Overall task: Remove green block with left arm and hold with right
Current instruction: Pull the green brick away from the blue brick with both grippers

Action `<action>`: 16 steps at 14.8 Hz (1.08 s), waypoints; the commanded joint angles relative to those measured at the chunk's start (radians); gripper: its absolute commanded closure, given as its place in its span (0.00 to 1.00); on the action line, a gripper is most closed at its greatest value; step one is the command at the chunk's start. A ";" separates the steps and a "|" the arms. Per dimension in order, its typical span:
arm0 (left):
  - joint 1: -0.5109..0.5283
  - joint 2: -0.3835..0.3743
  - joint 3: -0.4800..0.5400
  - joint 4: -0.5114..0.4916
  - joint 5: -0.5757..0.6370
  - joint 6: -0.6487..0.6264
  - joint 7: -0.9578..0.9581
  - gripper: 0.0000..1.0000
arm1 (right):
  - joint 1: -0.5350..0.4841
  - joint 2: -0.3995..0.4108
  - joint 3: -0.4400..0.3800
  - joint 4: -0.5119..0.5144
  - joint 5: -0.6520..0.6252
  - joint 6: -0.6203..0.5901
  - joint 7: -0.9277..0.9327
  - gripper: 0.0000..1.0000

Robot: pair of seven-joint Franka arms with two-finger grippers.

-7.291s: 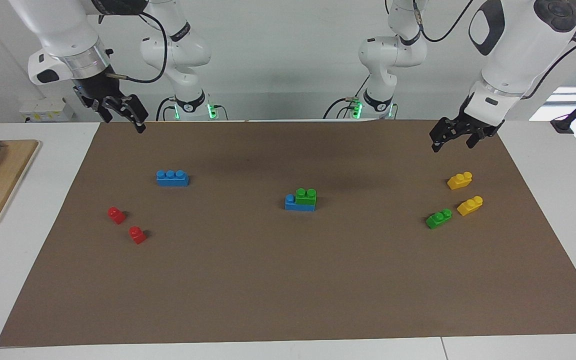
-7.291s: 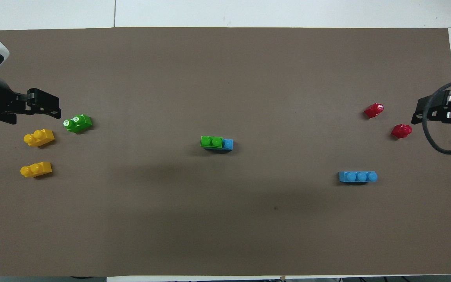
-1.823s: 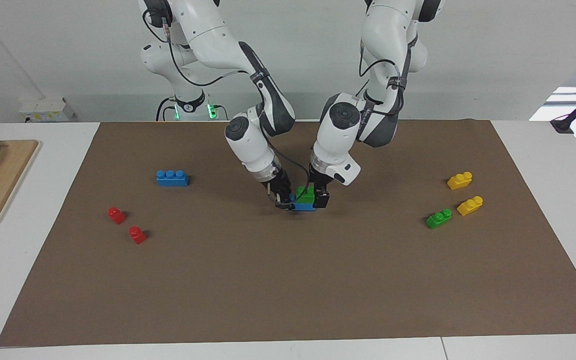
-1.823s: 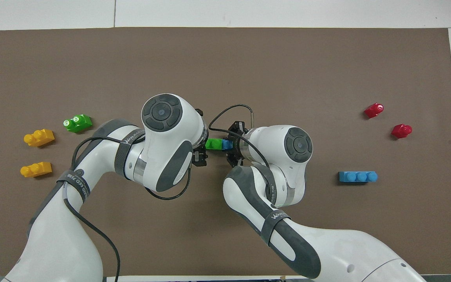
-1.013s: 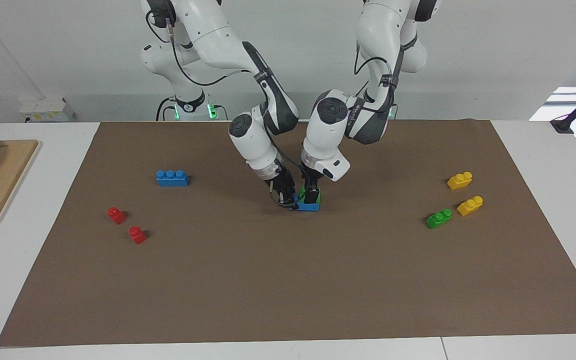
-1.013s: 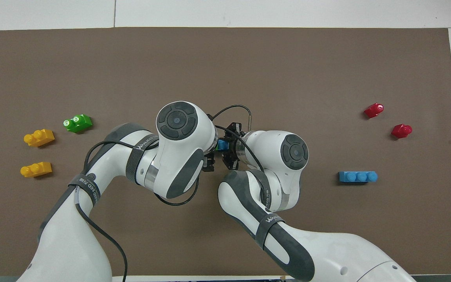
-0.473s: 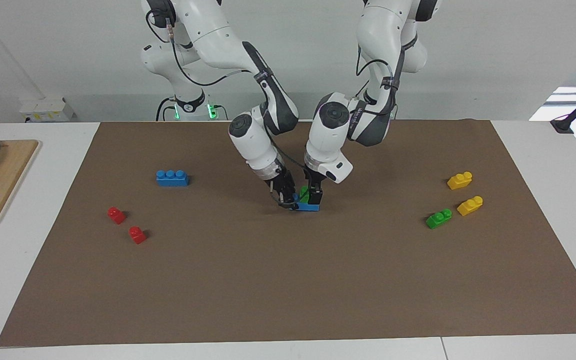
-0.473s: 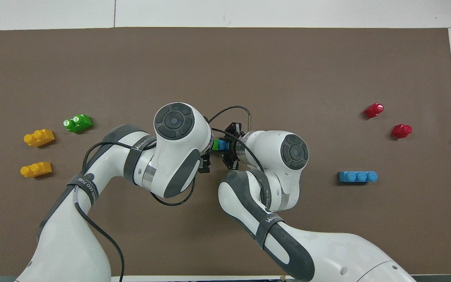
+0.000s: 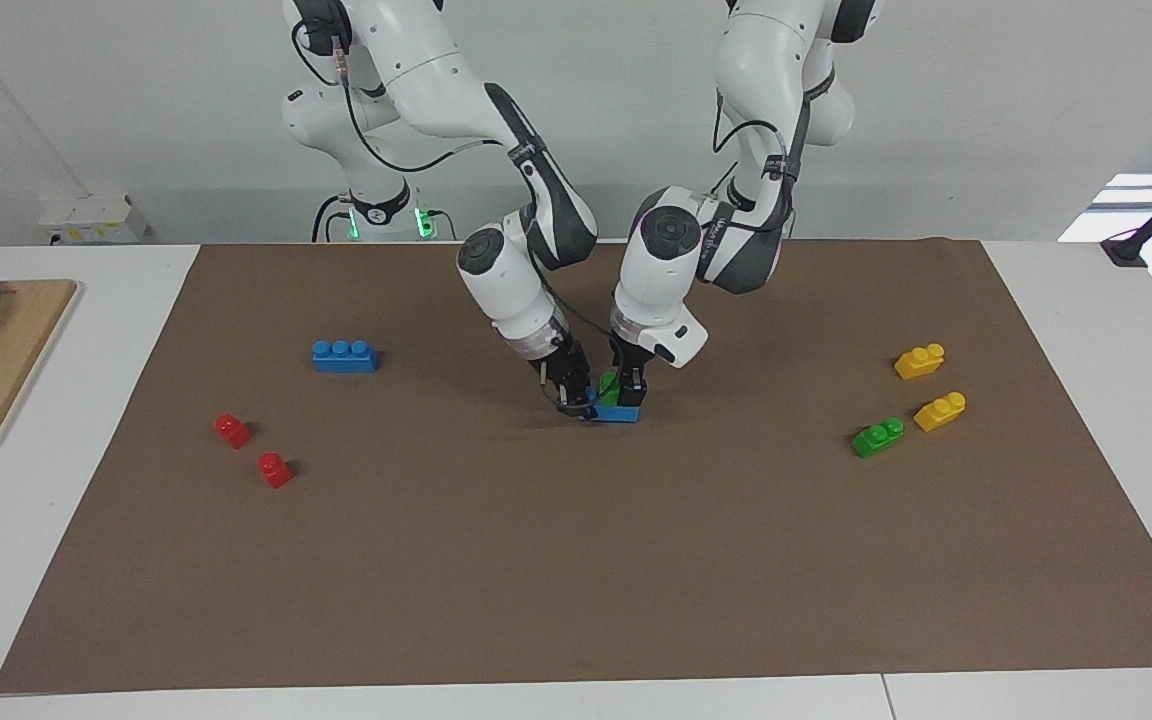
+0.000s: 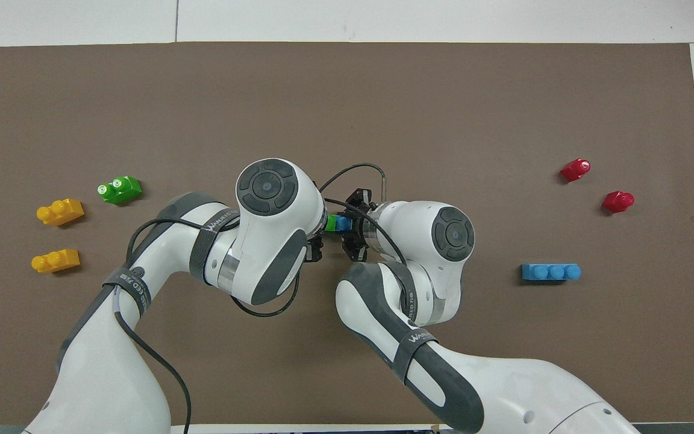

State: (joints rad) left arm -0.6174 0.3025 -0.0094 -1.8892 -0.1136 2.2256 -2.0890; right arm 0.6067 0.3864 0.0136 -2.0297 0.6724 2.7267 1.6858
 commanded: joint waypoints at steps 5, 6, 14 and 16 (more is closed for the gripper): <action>-0.002 -0.016 0.002 -0.021 0.012 -0.003 -0.020 1.00 | 0.002 0.002 -0.001 -0.012 0.026 0.025 -0.015 1.00; -0.002 -0.020 0.002 -0.019 0.012 -0.004 -0.019 1.00 | 0.002 0.002 -0.001 -0.014 0.026 0.025 -0.015 1.00; 0.045 -0.124 0.003 -0.019 0.012 -0.046 0.036 1.00 | 0.002 0.002 -0.001 -0.015 0.026 0.025 -0.015 1.00; 0.048 -0.160 0.003 -0.027 0.012 -0.090 0.102 1.00 | 0.002 0.002 -0.001 -0.014 0.026 0.022 -0.015 1.00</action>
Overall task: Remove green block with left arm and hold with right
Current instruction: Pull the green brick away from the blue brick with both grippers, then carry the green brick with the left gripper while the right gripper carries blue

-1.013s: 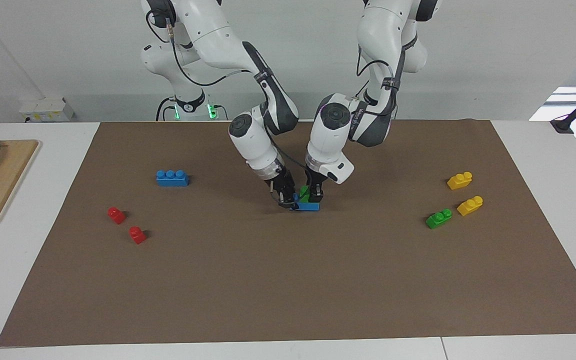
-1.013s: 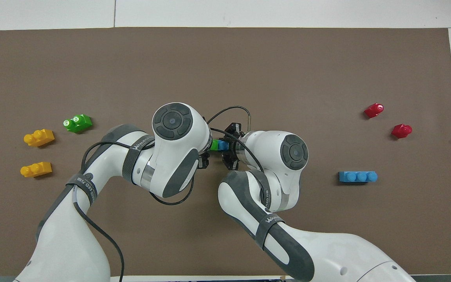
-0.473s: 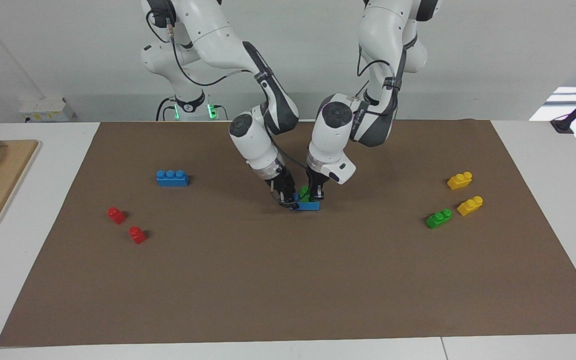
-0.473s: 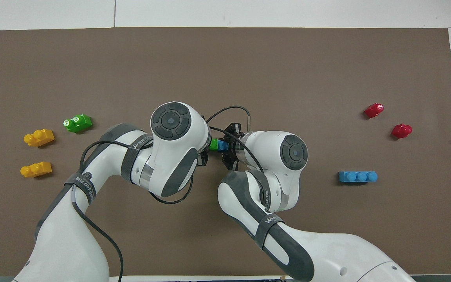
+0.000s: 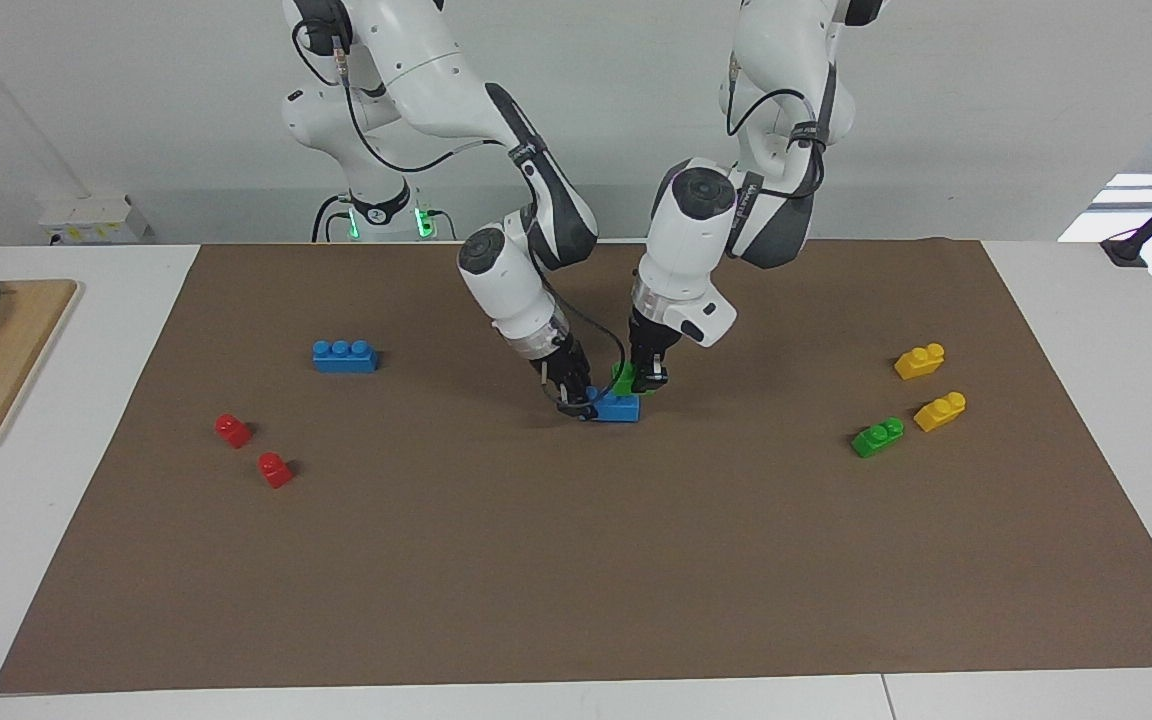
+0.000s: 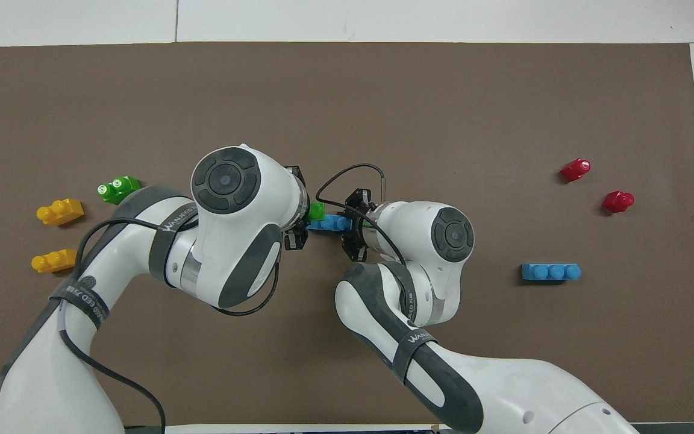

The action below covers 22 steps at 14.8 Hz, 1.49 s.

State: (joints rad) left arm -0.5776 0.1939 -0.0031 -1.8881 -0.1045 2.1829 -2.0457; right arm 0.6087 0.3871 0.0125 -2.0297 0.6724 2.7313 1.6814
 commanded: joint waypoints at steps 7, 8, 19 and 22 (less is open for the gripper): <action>0.168 -0.224 -0.005 -0.150 0.003 -0.210 0.489 1.00 | -0.085 -0.052 -0.006 0.043 0.019 -0.108 -0.102 1.00; 0.206 -0.264 -0.005 -0.196 0.003 -0.209 0.577 1.00 | -0.116 -0.074 -0.006 0.045 0.019 -0.139 -0.150 1.00; 0.512 -0.294 -0.002 -0.246 0.005 -0.233 1.502 1.00 | -0.547 -0.155 -0.011 -0.004 0.007 -0.492 -0.479 1.00; 0.544 -0.278 -0.003 -0.247 0.077 -0.230 1.755 1.00 | -0.624 -0.178 -0.013 -0.070 -0.010 -0.498 -0.567 1.00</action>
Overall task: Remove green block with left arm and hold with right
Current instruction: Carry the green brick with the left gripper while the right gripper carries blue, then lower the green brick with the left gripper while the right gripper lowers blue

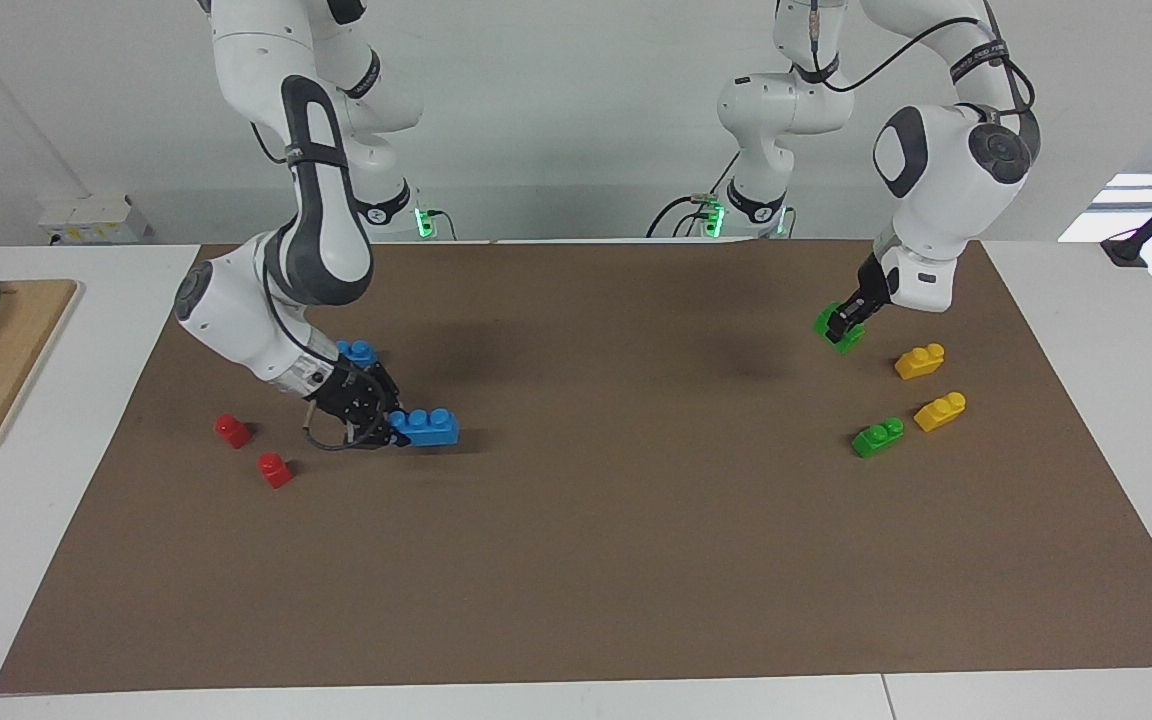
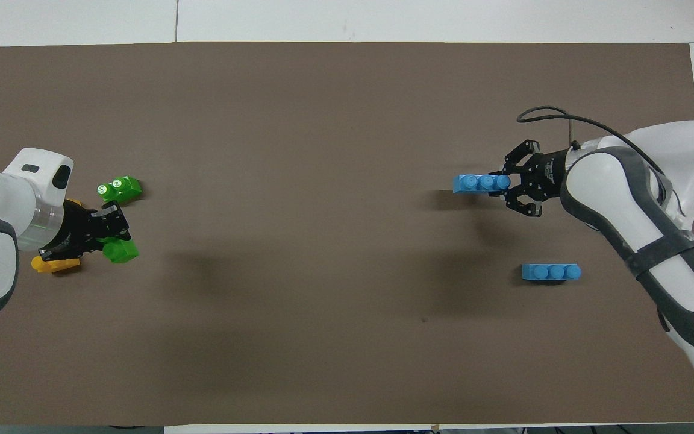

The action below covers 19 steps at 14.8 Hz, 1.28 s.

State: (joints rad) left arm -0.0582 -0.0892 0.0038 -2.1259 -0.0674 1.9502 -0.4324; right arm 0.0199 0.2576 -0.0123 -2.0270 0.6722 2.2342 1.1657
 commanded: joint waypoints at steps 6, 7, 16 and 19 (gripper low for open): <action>0.069 0.036 -0.010 -0.112 0.043 0.165 0.248 1.00 | -0.098 -0.049 0.012 -0.130 -0.029 0.001 -0.142 1.00; 0.063 0.042 -0.010 -0.129 0.043 0.191 0.245 1.00 | -0.103 -0.051 0.011 -0.134 -0.032 0.001 -0.155 1.00; 0.055 0.106 -0.010 -0.186 0.043 0.326 0.242 1.00 | -0.147 -0.054 0.011 -0.148 -0.062 0.002 -0.182 1.00; 0.054 0.123 -0.010 -0.180 0.043 0.348 0.236 1.00 | -0.149 -0.054 0.011 -0.151 -0.062 0.007 -0.184 1.00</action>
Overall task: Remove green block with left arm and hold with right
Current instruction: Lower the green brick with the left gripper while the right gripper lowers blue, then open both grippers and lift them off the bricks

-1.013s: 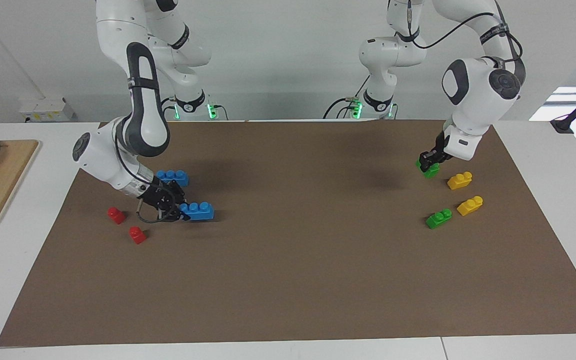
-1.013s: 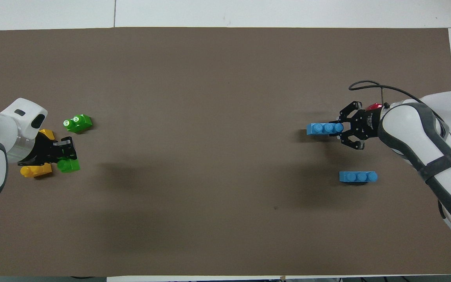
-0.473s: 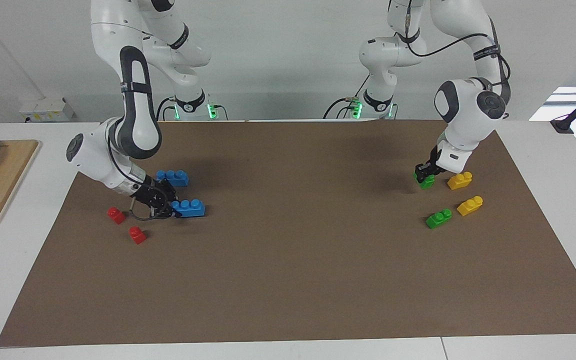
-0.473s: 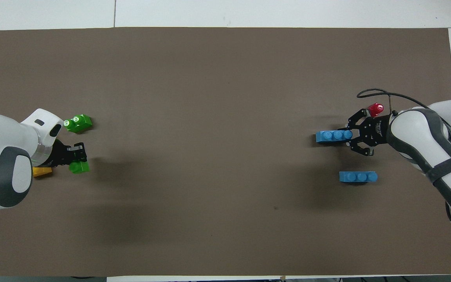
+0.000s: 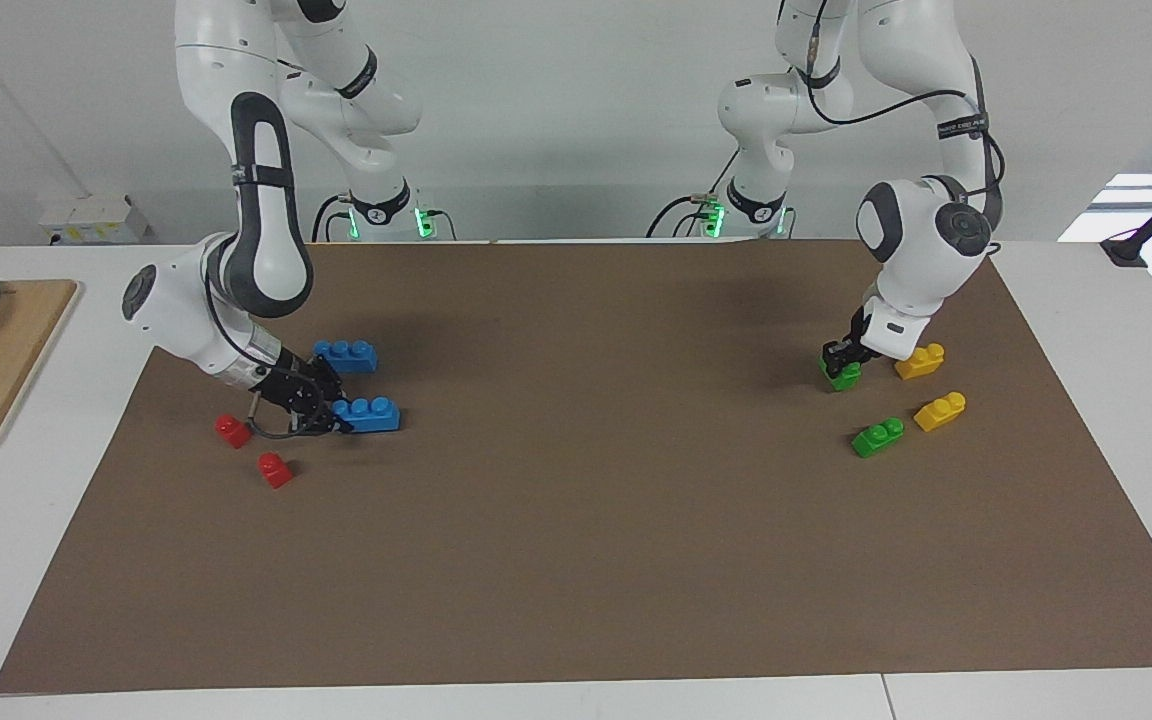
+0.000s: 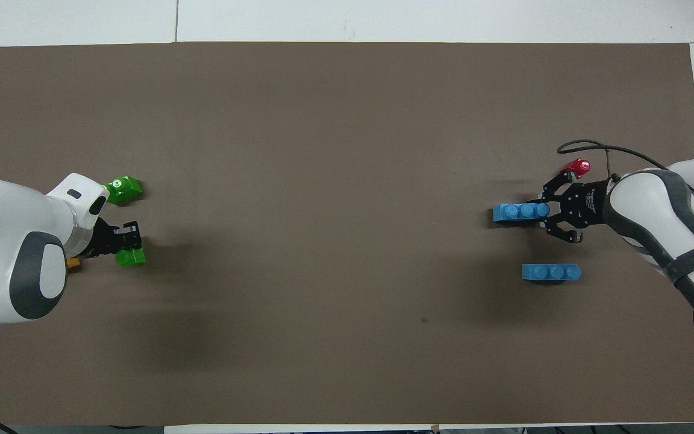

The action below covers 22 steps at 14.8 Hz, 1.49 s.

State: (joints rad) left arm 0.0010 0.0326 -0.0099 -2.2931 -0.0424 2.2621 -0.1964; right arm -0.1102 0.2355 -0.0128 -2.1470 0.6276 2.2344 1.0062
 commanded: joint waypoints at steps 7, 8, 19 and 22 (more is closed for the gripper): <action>-0.022 0.015 0.004 -0.019 0.018 0.042 -0.090 1.00 | -0.019 -0.031 0.011 -0.027 -0.019 0.008 -0.047 0.45; -0.022 0.015 0.004 -0.020 0.018 0.042 -0.090 1.00 | -0.019 -0.031 0.013 -0.027 -0.020 0.008 -0.058 0.41; -0.029 -0.016 0.004 0.061 0.018 -0.076 -0.078 0.00 | -0.023 -0.119 0.007 0.100 -0.057 -0.206 0.040 0.10; -0.022 -0.027 0.004 0.183 0.018 -0.235 -0.078 0.00 | -0.019 -0.140 0.008 0.203 -0.142 -0.255 0.035 0.04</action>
State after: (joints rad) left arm -0.0198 0.0206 -0.0106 -2.1920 -0.0424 2.1459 -0.2615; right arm -0.1140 0.1068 -0.0144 -2.0154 0.5469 2.0292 1.0298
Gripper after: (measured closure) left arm 0.000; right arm 0.093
